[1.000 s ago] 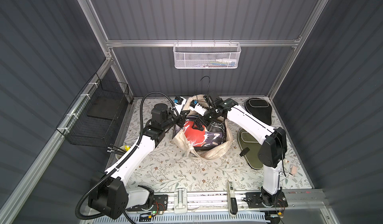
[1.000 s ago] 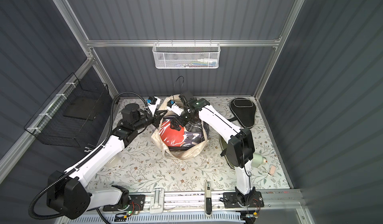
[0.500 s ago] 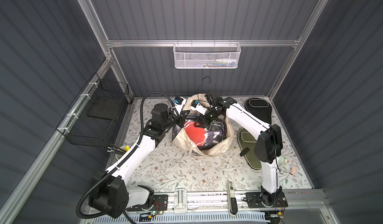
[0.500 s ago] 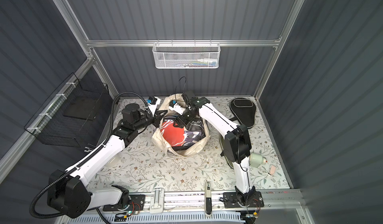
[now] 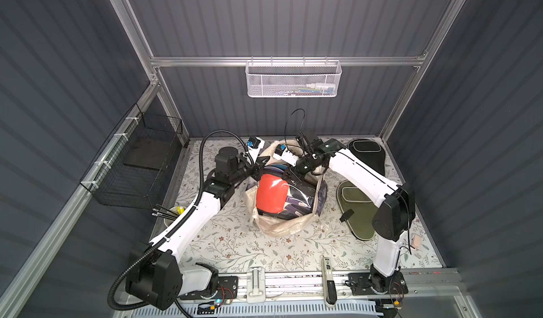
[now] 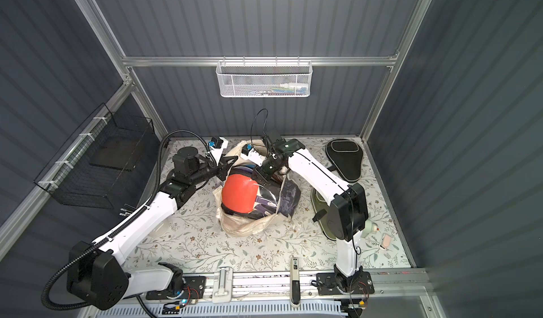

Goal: Remove the ping pong set from the canvas bag
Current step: Pick up the ping pong set from the canvas bag.

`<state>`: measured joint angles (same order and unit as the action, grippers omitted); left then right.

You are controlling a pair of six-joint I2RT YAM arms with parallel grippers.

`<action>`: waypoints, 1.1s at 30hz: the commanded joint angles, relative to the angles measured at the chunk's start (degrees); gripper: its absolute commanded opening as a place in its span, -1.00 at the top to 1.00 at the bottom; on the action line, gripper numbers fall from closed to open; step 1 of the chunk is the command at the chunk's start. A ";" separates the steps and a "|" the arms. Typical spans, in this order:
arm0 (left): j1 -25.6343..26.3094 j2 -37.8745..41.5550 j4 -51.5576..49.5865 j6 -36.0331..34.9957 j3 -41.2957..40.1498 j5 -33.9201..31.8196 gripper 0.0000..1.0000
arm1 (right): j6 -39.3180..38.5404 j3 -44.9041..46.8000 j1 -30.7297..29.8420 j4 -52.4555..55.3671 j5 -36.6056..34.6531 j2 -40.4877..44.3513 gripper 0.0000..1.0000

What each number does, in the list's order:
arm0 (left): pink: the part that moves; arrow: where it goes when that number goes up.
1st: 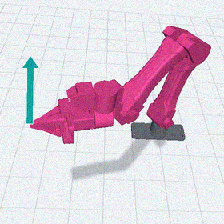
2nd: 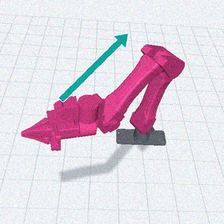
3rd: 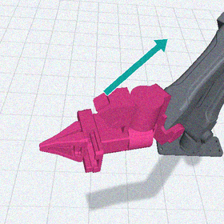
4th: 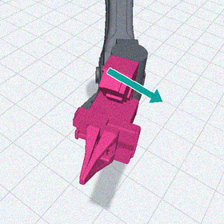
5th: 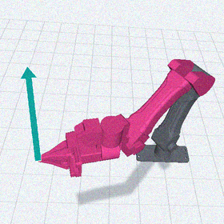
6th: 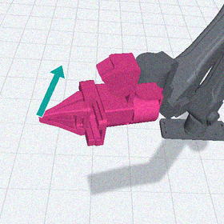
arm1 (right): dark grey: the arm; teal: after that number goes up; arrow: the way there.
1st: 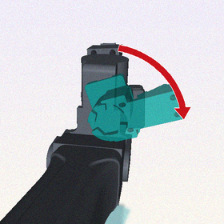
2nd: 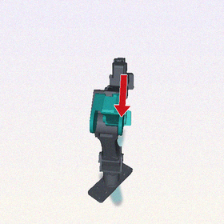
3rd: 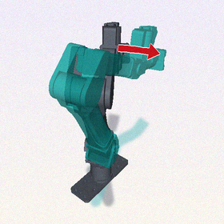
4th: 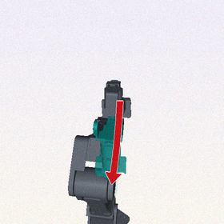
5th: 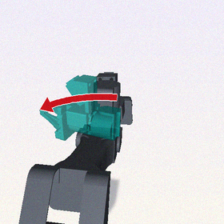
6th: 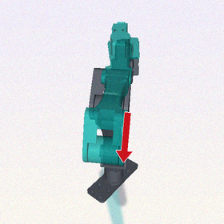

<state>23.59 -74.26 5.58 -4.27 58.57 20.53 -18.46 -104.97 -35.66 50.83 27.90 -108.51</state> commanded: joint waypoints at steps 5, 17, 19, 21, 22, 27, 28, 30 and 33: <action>0.20 1.55 -5.31 -0.47 4.87 -6.56 1.00 | 2.09 0.64 -0.29 -1.48 -1.19 6.28 1.00; 0.22 3.92 -9.28 -2.62 5.47 -11.23 1.00 | 2.64 1.69 -0.68 -4.20 -8.01 14.03 1.00; 0.22 3.93 -9.33 -2.77 5.51 -11.30 1.00 | 2.64 1.63 -0.75 -4.21 -10.28 14.89 1.00; 0.22 3.78 -9.25 -2.85 5.50 -11.15 1.00 | 2.87 1.60 -0.74 -4.18 -11.51 16.05 1.00; 0.22 3.70 -9.28 -2.85 5.55 -11.16 1.00 | 2.90 1.56 -0.76 -4.22 -11.79 16.46 1.00; 0.18 3.05 -8.99 -2.76 5.48 -10.97 1.00 | 3.42 1.77 -0.78 -4.43 -13.65 19.48 1.00; 0.21 2.98 -9.01 -2.76 5.43 -10.87 1.00 | 3.51 1.69 -0.75 -4.54 -13.99 20.01 1.00; 0.20 2.82 -8.92 -2.64 5.41 -10.79 1.00 | 3.83 1.61 -0.80 -4.86 -14.49 21.15 1.00; 0.22 2.86 -8.75 -2.58 5.12 -10.69 1.00 | 4.53 1.01 -0.76 -5.18 -15.13 22.24 1.00</action>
<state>23.75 -72.34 -3.90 -5.82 61.69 9.80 -15.66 -102.83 -36.69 49.93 14.35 -88.84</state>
